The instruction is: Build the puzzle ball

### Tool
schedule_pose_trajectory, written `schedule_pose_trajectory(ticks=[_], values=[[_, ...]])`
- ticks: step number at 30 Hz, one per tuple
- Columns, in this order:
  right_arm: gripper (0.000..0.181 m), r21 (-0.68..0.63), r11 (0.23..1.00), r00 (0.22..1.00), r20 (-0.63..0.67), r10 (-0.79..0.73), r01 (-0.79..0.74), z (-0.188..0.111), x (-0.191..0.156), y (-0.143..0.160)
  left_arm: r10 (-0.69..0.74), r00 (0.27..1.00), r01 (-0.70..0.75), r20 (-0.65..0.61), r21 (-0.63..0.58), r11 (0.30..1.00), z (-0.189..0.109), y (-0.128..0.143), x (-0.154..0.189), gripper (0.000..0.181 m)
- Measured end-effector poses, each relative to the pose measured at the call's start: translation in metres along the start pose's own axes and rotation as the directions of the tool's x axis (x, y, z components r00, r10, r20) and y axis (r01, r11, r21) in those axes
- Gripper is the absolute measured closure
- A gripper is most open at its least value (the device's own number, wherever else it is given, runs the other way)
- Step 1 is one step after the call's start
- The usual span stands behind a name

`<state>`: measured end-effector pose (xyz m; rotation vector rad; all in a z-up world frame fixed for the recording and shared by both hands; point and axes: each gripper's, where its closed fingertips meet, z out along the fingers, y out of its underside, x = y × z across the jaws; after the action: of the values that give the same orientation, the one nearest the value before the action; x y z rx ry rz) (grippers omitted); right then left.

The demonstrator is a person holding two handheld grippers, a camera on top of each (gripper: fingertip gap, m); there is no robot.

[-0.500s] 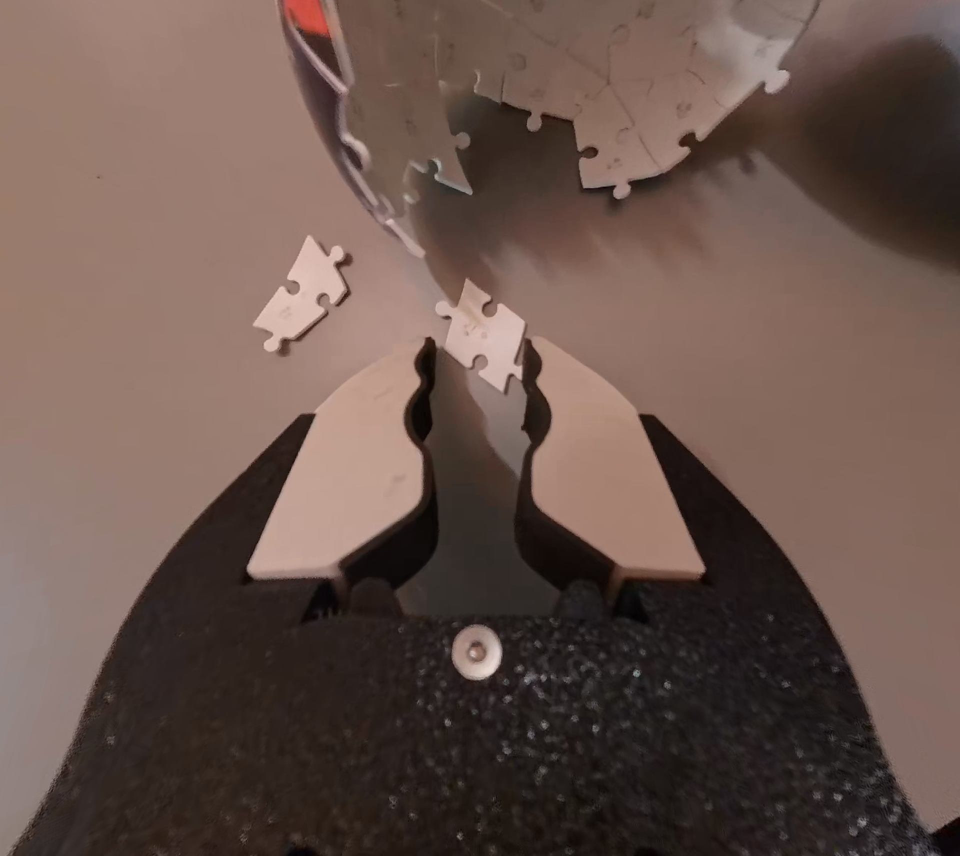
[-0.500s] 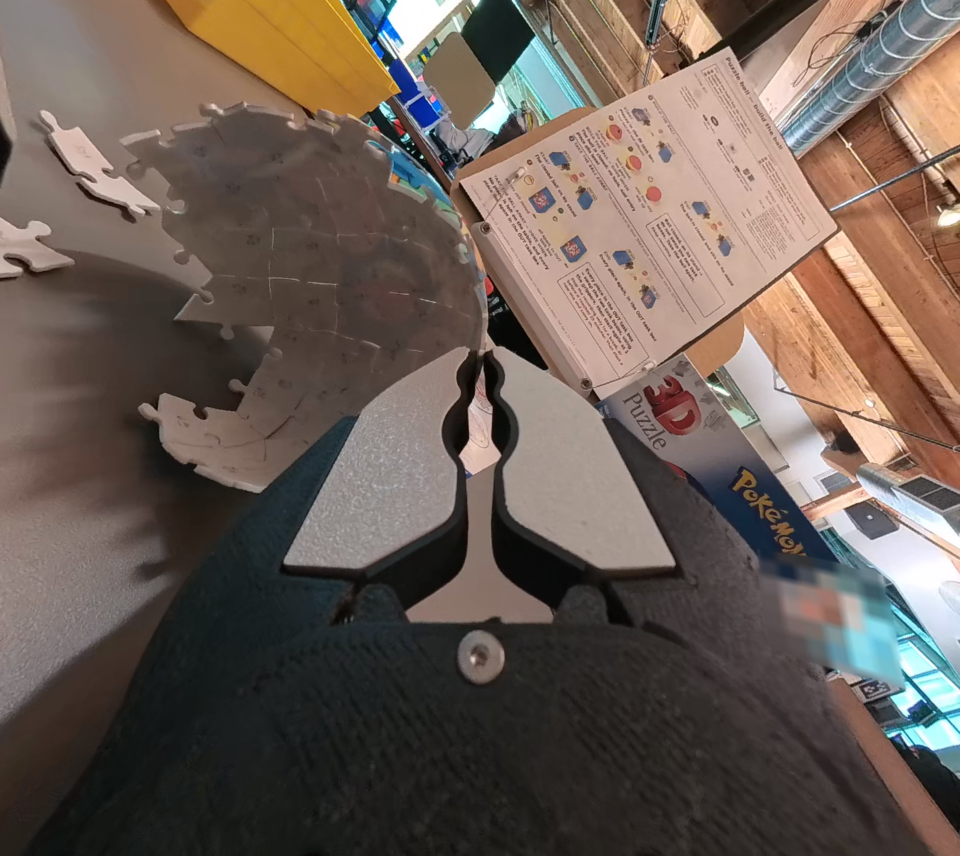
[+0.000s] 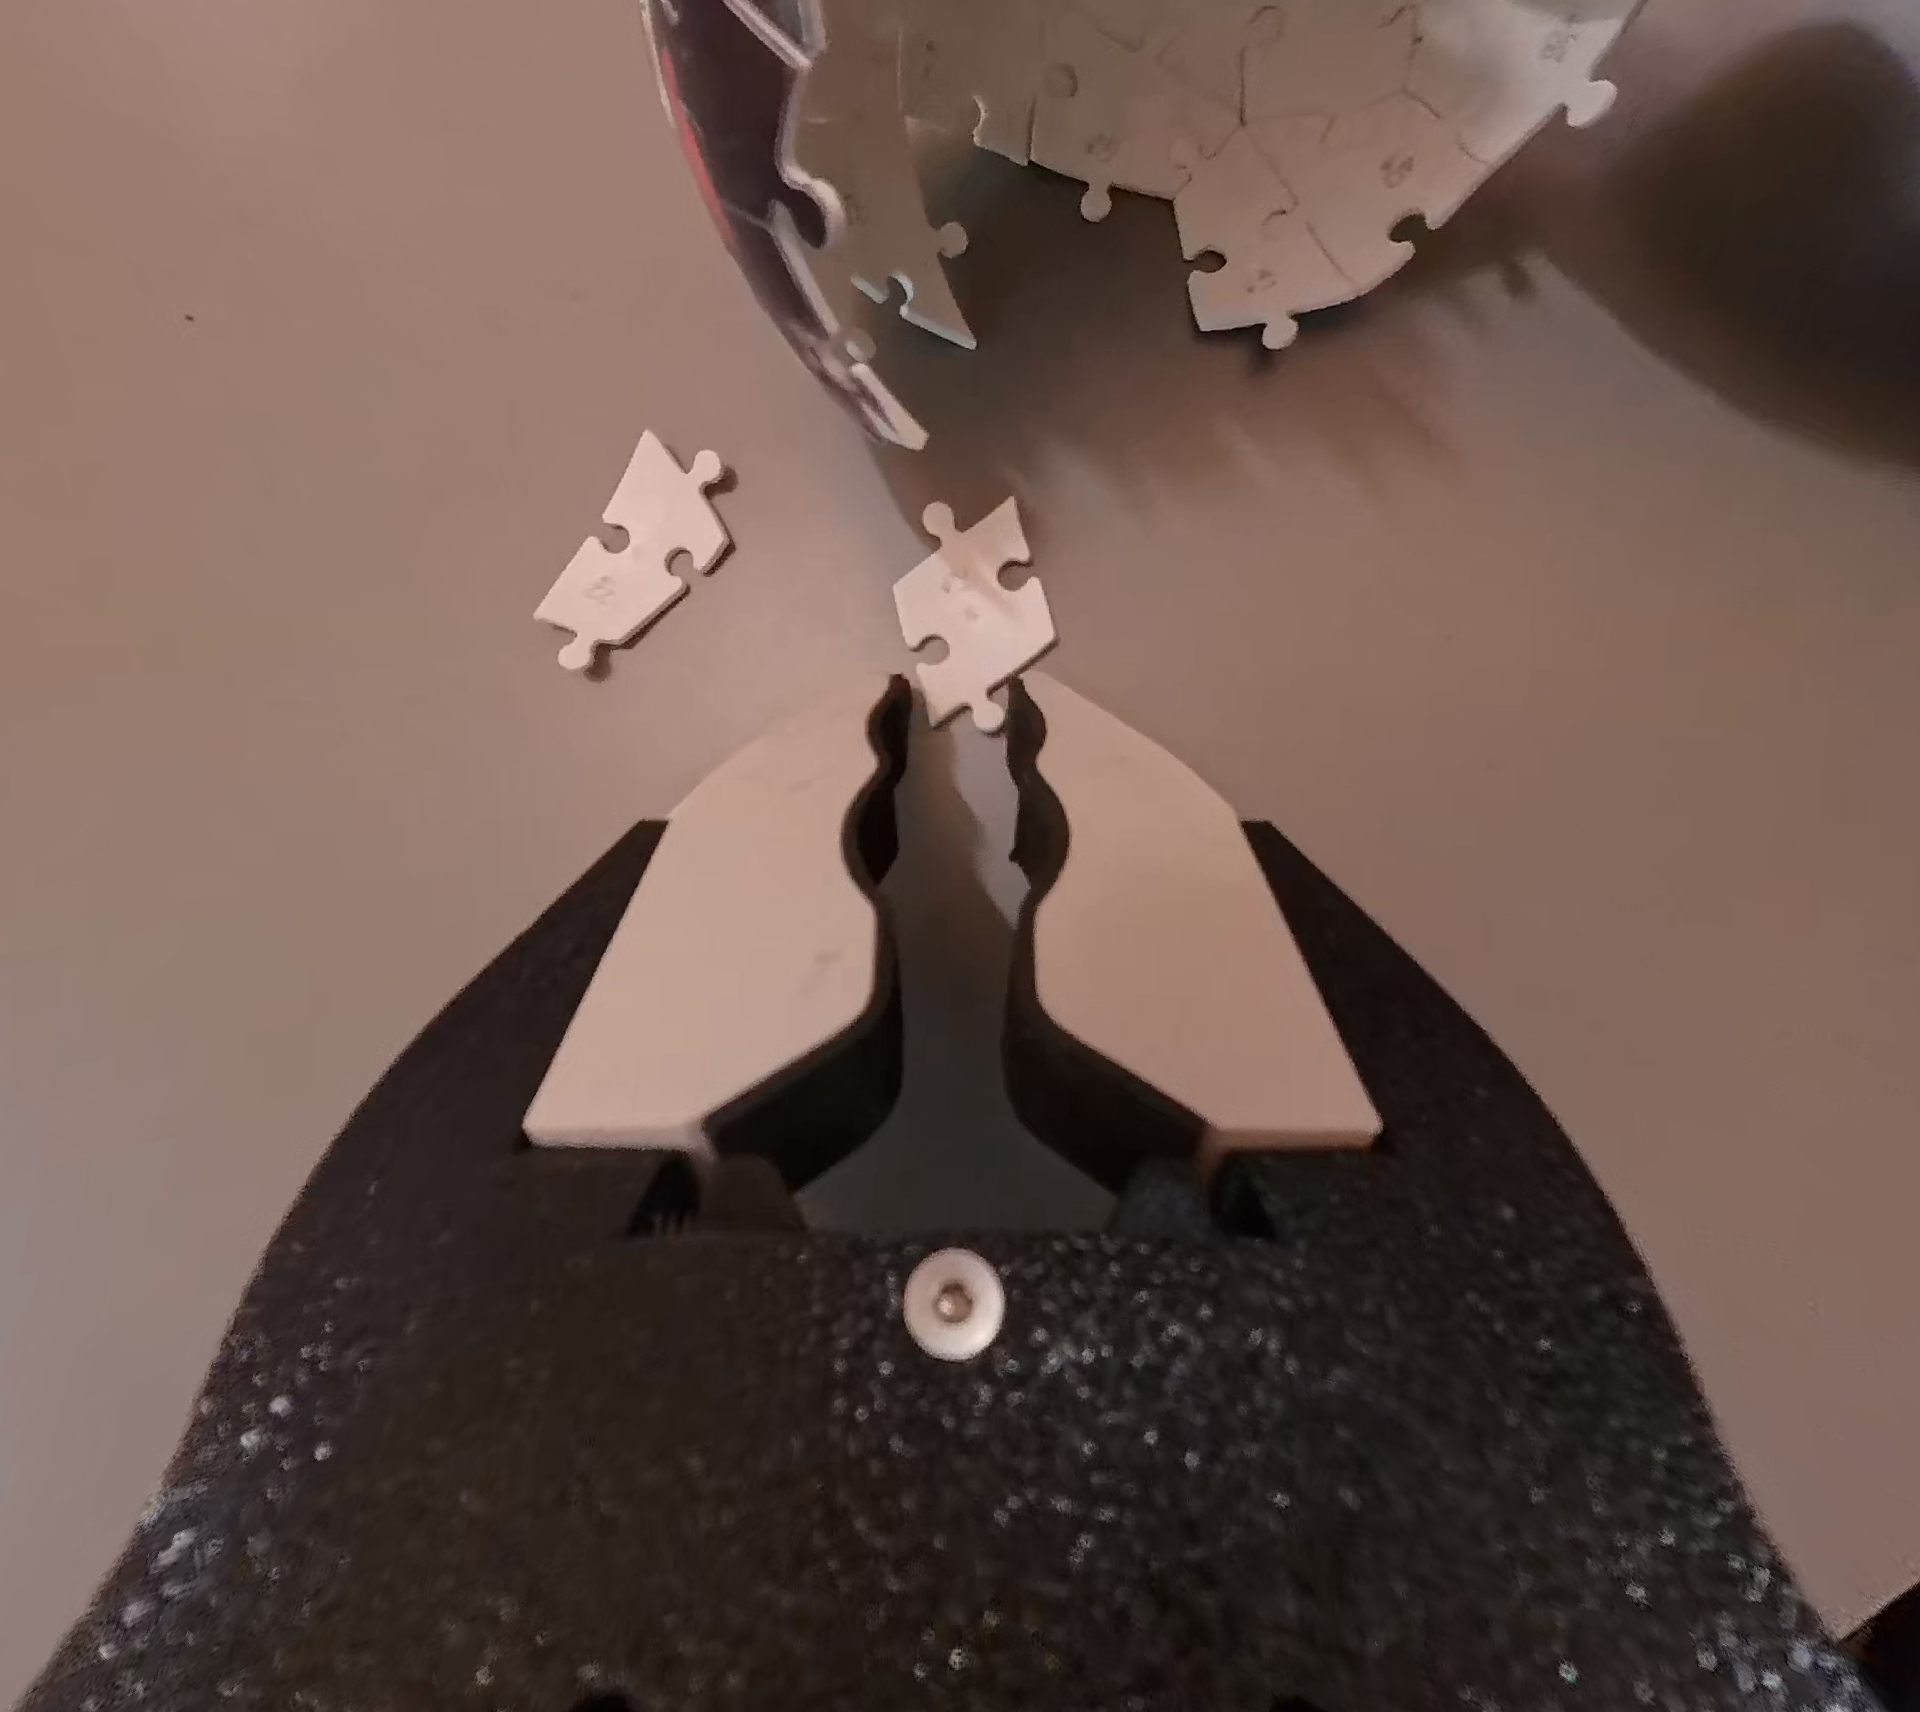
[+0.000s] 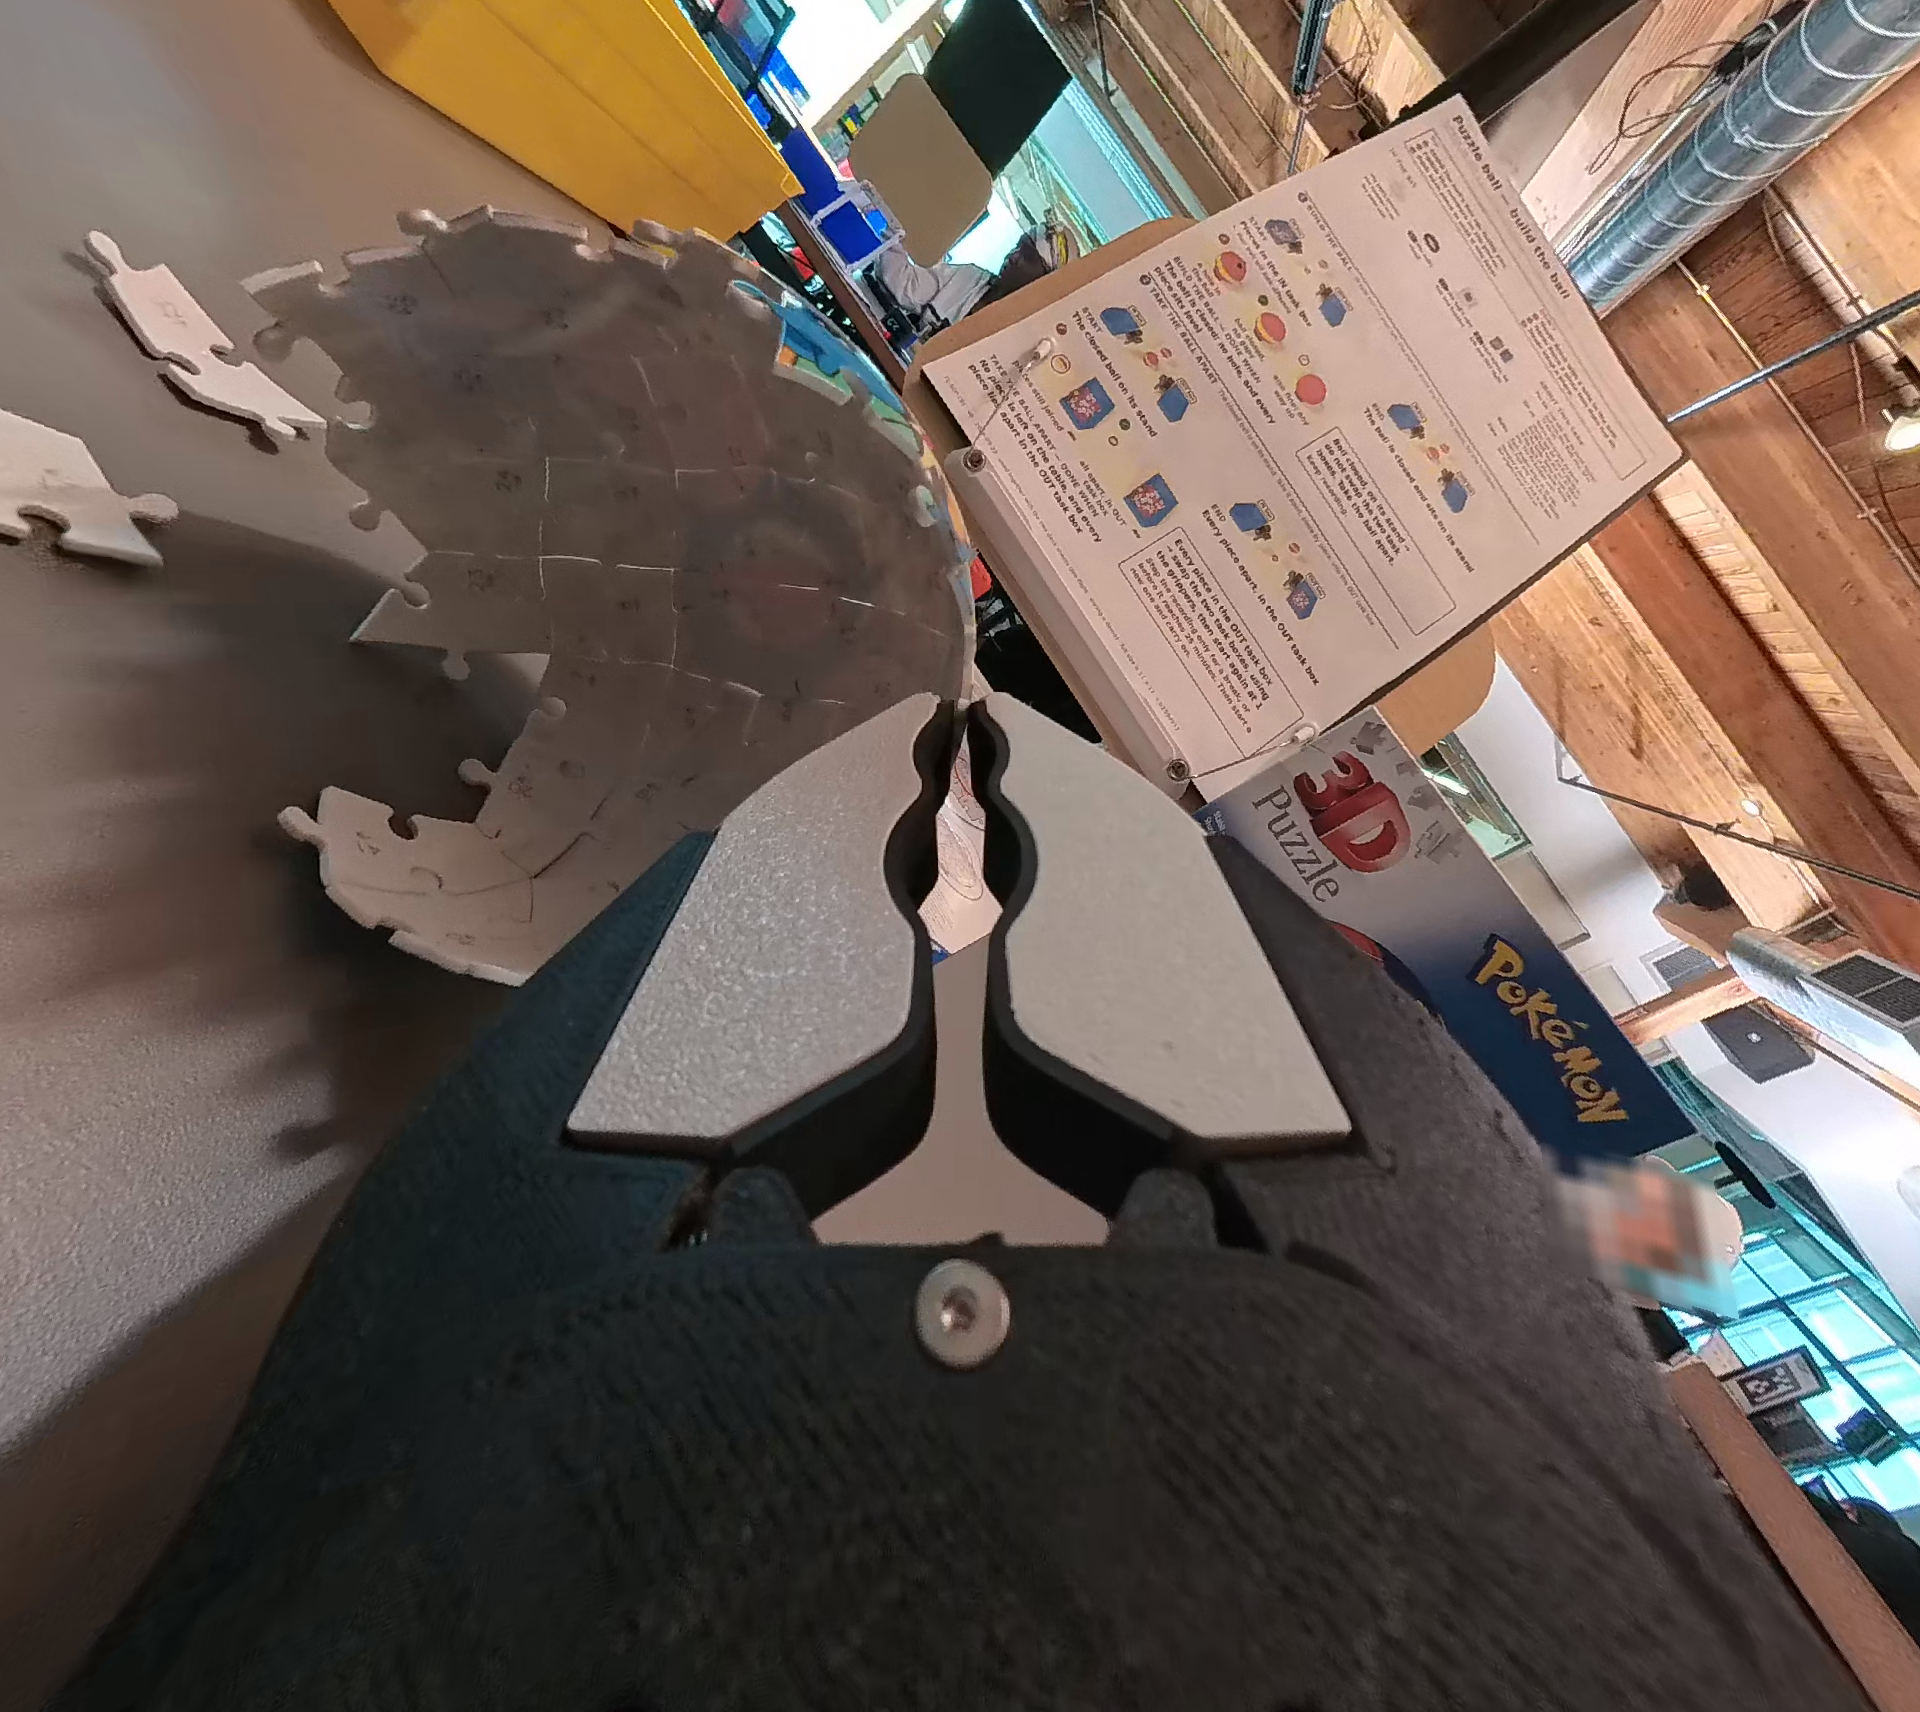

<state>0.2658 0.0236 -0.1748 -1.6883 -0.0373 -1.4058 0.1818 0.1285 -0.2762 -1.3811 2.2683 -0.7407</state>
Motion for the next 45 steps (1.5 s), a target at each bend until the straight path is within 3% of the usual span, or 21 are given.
schedule_pose_trajectory(ticks=[17, 31, 36, 40, 45], values=[[0.178, -0.023, 1.0, 1.0, 0.001, -0.007, 0.007, 0.007, 0.003, 0.006, 0.082, 0.997, -0.082, 0.013, 0.015, 0.996, -0.001, -0.002, 0.008, 0.161], [0.178, -0.015, 0.999, 0.999, -0.005, -0.051, 0.051, 0.011, 0.003, 0.004, 0.055, 0.994, -0.061, 0.096, 0.054, 0.997, -0.01, -0.002, -0.017, 0.158], [0.178, -0.017, 0.999, 0.999, -0.006, -0.04, 0.04, 0.011, 0.003, 0.005, 0.047, 0.987, -0.065, 0.153, 0.114, 0.991, -0.022, -0.009, -0.044, 0.158], [0.178, -0.018, 0.999, 1.0, -0.006, -0.029, 0.029, 0.011, 0.004, 0.006, 0.122, 0.989, -0.129, 0.08, 0.086, 0.988, -0.008, -0.011, -0.06, 0.136], [0.178, -0.017, 0.999, 1.0, -0.007, -0.03, 0.029, 0.011, 0.004, 0.006, 0.224, 0.974, -0.222, -0.029, 0.072, 0.972, 0.01, -0.015, -0.063, 0.137]])
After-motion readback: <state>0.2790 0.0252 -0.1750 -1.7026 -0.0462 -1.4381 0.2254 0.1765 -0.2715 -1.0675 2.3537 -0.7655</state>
